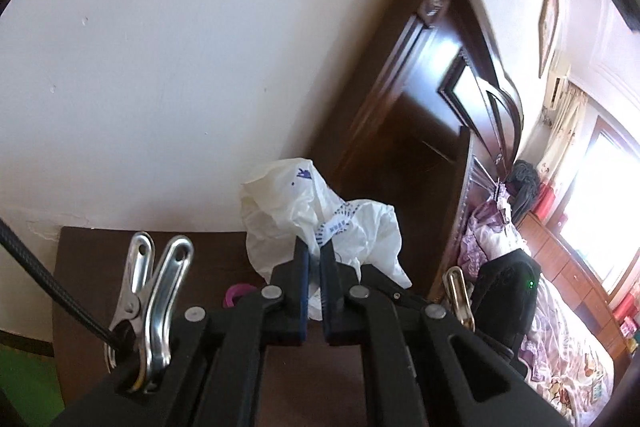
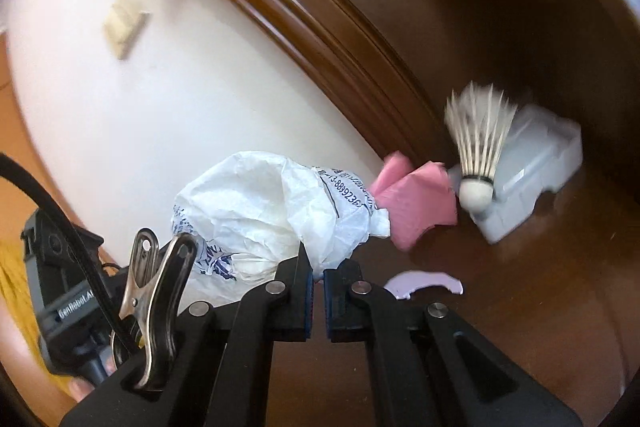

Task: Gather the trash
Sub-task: 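Close the left gripper on the plastic bag while the right gripper closes on it too, then lift the plastic bag with both grippers and carry it down over the red bin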

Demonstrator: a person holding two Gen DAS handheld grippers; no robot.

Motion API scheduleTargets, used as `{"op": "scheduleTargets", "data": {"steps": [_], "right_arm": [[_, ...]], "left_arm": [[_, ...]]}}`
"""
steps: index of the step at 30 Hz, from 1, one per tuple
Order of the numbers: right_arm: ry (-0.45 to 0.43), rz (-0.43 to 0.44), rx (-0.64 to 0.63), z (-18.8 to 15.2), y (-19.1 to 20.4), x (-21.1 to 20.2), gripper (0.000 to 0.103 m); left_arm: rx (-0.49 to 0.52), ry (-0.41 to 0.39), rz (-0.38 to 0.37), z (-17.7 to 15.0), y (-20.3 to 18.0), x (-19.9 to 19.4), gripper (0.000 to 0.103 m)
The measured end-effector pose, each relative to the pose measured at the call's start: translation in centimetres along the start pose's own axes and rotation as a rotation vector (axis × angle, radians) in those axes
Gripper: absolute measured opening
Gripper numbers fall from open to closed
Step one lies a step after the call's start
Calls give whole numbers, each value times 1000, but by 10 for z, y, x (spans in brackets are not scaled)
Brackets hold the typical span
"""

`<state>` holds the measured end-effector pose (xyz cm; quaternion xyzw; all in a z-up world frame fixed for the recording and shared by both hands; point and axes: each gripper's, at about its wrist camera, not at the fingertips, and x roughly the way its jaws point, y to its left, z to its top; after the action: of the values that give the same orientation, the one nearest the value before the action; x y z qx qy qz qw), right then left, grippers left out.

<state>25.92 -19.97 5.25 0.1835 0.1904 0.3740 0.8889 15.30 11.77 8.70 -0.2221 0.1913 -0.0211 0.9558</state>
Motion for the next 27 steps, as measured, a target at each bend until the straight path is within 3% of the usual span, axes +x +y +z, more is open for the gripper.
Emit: {"op": "scheduleTargets", "data": {"steps": [6,13,17,27], "right_arm": [[4,-39,-42,-21,9,-33,5],[47,-177,-194,-47,42,-59,4],[28,-203,-210,-58,64,-66,4],[-23,-270,-236,-61,68,-90,4]], "left_arm": [[63,-21,5,-34,-21,-24,5],[111,-53,-13,-54,-54,-36,5],[131,-38,6,-59,-69,-39,5],[172,2,-9,-83,-95,-33,5]]}}
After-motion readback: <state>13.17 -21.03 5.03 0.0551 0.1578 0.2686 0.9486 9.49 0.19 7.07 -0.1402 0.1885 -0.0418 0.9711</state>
